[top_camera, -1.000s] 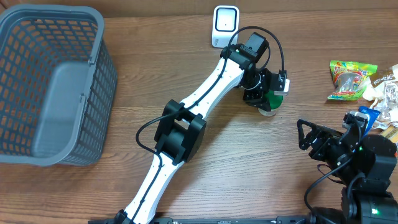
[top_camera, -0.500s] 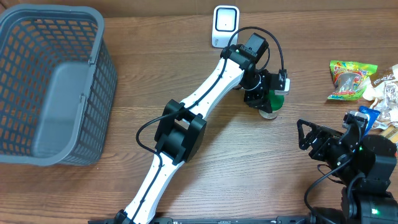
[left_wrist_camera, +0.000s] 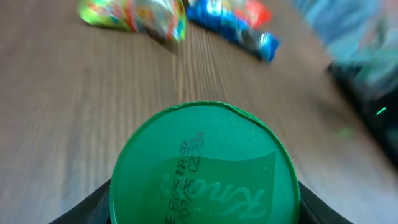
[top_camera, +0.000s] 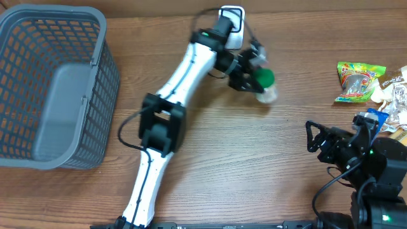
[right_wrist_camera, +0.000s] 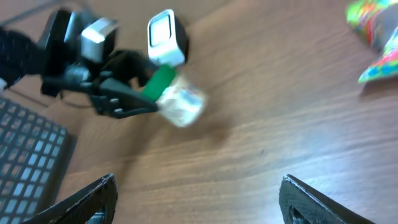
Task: Scan the item barcode
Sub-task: 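Lift the jar and carry it toward the white scanner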
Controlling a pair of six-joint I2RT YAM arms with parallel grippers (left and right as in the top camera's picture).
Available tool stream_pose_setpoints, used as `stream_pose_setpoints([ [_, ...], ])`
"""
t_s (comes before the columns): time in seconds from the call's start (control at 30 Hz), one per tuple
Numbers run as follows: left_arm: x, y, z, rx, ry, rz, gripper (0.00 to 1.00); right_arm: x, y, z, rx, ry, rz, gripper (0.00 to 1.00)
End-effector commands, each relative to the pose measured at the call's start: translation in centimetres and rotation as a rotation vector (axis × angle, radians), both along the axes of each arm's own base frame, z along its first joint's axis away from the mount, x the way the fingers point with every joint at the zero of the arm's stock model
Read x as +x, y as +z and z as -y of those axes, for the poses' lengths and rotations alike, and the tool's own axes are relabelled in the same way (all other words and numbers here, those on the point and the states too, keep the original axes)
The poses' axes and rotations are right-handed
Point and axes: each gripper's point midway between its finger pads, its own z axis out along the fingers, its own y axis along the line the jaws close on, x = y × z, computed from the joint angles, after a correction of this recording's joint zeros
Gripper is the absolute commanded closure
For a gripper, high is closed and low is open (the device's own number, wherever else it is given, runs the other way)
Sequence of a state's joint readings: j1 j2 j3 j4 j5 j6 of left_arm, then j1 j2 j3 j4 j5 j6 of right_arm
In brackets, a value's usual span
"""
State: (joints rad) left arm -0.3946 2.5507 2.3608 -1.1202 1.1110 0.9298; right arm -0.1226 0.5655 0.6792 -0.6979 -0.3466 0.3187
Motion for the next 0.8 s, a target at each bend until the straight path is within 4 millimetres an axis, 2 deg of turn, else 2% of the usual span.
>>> stream_pose_setpoints([
  [0.0, 0.1, 8.6, -2.4, -0.245, -0.004, -0.010, 0.89, 0.2, 2.8, 0.9, -0.068, -0.032, 0.074, 0.14],
  [0.23, -1.6, 11.7, -6.1, -0.319, -0.015, 0.054, 0.92, 0.3, 3.0, 1.2, -0.078, -0.050, 0.079, 0.13],
  [0.5, -4.8, 14.4, -7.4, -0.297, -0.068, 0.148, 0.96, 0.3, 2.9, 1.4, -0.083, -0.061, 0.078, 0.12],
  [0.67, -4.8, 15.3, -8.0, -0.305, -0.058, 0.172, 0.96, 0.3, 2.8, 1.4, -0.082, -0.060, 0.072, 0.12],
  [0.77, -4.5, 16.6, -8.9, -0.338, -0.032, 0.186, 0.96, 0.2, 2.6, 1.4, -0.082, -0.060, 0.064, 0.12],
])
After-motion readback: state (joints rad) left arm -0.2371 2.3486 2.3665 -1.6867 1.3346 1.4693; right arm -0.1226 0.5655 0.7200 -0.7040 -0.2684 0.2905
